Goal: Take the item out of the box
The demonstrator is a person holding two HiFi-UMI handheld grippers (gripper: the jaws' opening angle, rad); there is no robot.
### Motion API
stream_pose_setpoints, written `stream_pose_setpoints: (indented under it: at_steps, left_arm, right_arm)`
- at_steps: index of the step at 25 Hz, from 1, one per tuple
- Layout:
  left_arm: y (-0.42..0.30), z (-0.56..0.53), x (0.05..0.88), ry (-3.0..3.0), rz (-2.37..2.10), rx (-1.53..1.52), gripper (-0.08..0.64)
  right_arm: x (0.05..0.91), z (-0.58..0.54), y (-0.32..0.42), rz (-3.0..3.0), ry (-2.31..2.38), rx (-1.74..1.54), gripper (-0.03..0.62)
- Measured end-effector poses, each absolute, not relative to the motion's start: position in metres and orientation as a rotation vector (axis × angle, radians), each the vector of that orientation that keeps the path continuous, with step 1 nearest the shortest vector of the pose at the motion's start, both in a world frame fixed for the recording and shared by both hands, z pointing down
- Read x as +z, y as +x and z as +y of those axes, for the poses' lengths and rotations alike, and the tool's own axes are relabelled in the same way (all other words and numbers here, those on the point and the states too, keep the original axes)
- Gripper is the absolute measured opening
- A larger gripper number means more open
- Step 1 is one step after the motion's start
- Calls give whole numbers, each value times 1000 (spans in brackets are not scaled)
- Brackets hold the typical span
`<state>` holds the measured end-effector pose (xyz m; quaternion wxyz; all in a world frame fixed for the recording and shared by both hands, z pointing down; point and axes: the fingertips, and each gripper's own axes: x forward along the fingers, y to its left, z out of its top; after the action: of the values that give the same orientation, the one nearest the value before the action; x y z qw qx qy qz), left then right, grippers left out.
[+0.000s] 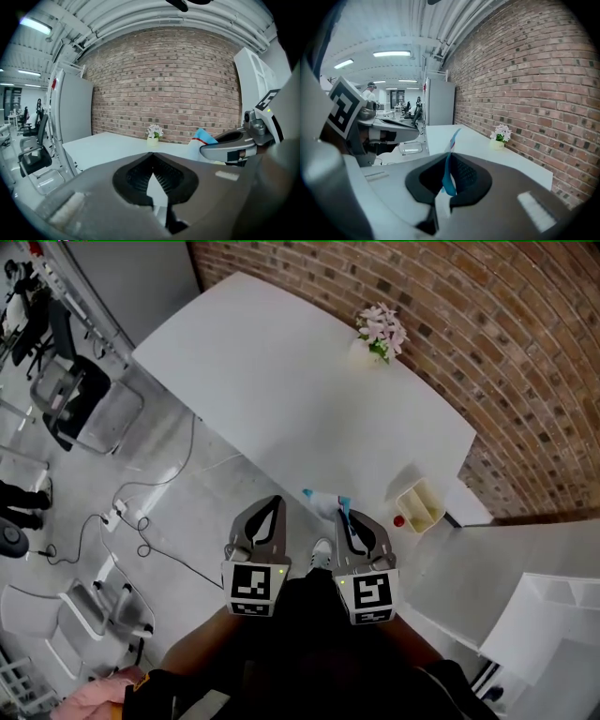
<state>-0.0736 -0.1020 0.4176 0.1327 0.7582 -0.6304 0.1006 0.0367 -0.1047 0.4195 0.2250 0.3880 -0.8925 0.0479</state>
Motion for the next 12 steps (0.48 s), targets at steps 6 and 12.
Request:
stream_pose_setpoints:
  at_steps: [6, 12]
  left_arm:
    - [-79, -98, 421, 2182, -1845, 298, 5]
    - [-74, -99, 427, 2190, -1823, 311, 5]
  right_arm:
    - [423, -104, 29, -2480, 1032, 149, 3]
    - [431, -101, 26, -2483, 998, 161, 2]
